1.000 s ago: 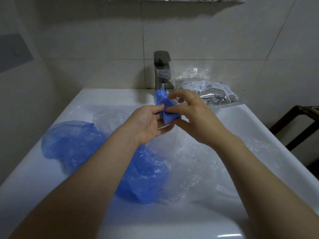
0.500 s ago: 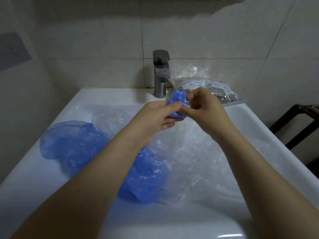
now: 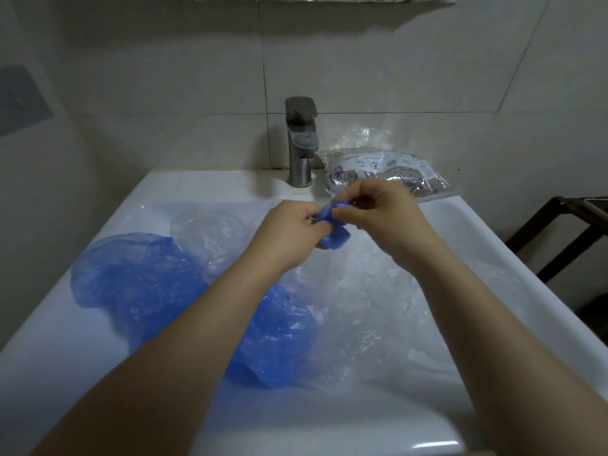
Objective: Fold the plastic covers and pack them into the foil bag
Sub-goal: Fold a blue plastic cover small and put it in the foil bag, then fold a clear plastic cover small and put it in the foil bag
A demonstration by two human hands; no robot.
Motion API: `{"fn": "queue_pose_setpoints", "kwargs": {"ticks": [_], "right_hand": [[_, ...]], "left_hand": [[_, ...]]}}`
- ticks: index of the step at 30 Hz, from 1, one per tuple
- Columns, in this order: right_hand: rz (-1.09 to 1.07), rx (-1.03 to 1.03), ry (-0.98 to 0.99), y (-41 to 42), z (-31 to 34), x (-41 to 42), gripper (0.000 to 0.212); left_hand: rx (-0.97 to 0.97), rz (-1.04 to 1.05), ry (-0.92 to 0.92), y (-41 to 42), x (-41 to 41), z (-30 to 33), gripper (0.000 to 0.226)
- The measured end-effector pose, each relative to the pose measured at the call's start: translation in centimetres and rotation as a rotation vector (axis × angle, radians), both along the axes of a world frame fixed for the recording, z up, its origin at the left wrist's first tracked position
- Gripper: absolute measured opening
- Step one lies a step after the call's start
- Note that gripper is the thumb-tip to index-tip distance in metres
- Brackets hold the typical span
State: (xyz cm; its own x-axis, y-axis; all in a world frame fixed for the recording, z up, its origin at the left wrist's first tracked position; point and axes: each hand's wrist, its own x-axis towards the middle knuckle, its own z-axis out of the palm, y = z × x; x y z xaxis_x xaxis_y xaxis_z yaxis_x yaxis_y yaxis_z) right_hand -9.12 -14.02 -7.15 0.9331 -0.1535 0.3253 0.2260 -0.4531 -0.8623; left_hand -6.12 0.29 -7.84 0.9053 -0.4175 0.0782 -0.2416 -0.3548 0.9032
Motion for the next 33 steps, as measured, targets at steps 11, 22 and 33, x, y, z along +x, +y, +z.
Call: {"fn": "queue_pose_setpoints", "kwargs": {"ticks": [11,22,33], "right_hand": [[0.085,-0.723,-0.268,1.8,-0.9,0.0,0.03],[-0.174,-0.382,-0.233,-1.0,0.8,-0.2,0.012],[-0.372,0.134,-0.191,-7.3,-1.6,2.2,0.011]], "left_hand": [[-0.528,0.05,0.637,0.4,0.4,0.9,0.028],[-0.471,0.052,0.559,-1.1,1.0,2.0,0.035],[-0.331,0.31,0.569,-8.8,7.1,1.1,0.039]]}}
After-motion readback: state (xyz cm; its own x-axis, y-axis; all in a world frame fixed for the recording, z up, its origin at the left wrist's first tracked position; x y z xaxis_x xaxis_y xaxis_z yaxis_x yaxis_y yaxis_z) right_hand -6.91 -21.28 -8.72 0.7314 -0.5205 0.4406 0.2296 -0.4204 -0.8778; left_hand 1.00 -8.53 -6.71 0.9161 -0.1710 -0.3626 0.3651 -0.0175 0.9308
